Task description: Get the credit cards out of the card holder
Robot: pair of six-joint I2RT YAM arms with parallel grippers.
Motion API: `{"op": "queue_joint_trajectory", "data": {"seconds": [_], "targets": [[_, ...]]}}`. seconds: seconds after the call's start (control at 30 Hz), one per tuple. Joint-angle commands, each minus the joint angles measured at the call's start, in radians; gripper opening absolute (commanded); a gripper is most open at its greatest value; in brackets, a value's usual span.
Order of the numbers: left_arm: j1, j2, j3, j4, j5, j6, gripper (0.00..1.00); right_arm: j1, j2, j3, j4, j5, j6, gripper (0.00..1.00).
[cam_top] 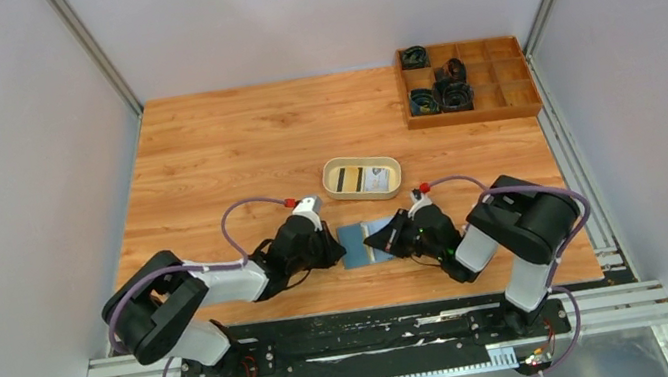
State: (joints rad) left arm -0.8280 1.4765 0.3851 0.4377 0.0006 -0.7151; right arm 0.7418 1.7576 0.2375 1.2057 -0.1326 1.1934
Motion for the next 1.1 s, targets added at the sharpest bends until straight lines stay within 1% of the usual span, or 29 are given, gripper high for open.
{"op": "queue_joint_trajectory", "data": {"seconds": [0.0, 0.13, 0.3, 0.4, 0.47, 0.53, 0.63, 0.7, 0.77, 0.83, 0.97, 1.07], "targets": [[-0.027, 0.086, -0.054, -0.297, -0.030, 0.029, 0.00, -0.057, -0.036, -0.079, -0.228, -0.046, -0.091, 0.00], [-0.026, 0.084, -0.042, -0.320, -0.053, 0.026, 0.00, -0.126, -0.113, -0.115, -0.279, -0.064, -0.128, 0.00], [-0.027, 0.077, -0.034, -0.351, -0.104, 0.003, 0.00, -0.180, -0.217, -0.128, -0.366, -0.082, -0.157, 0.00], [-0.026, 0.070, -0.029, -0.369, -0.131, -0.011, 0.00, -0.210, -0.325, -0.127, -0.465, -0.094, -0.187, 0.00], [-0.026, 0.062, -0.023, -0.382, -0.148, -0.019, 0.00, -0.220, -0.436, -0.107, -0.590, -0.089, -0.212, 0.00], [-0.026, 0.060, -0.013, -0.397, -0.163, -0.021, 0.00, -0.222, -0.584, -0.059, -0.769, -0.074, -0.238, 0.00], [-0.026, 0.056, -0.008, -0.409, -0.181, -0.020, 0.00, -0.220, -0.801, 0.052, -1.044, 0.021, -0.279, 0.00], [-0.026, 0.051, -0.001, -0.417, -0.191, -0.020, 0.00, -0.220, -0.893, 0.125, -1.129, 0.092, -0.294, 0.00], [-0.026, 0.046, 0.015, -0.432, -0.196, -0.018, 0.00, -0.229, -0.899, 0.187, -1.194, 0.123, -0.305, 0.00], [-0.026, 0.034, 0.032, -0.475, -0.210, -0.014, 0.00, -0.230, -0.846, 0.260, -1.240, 0.124, -0.322, 0.00], [-0.026, -0.022, 0.040, -0.519, -0.238, -0.022, 0.00, -0.231, -0.697, 0.374, -1.215, 0.112, -0.307, 0.00], [-0.026, -0.100, 0.035, -0.556, -0.258, -0.024, 0.00, -0.230, -0.563, 0.468, -1.175, 0.105, -0.313, 0.00]]}}
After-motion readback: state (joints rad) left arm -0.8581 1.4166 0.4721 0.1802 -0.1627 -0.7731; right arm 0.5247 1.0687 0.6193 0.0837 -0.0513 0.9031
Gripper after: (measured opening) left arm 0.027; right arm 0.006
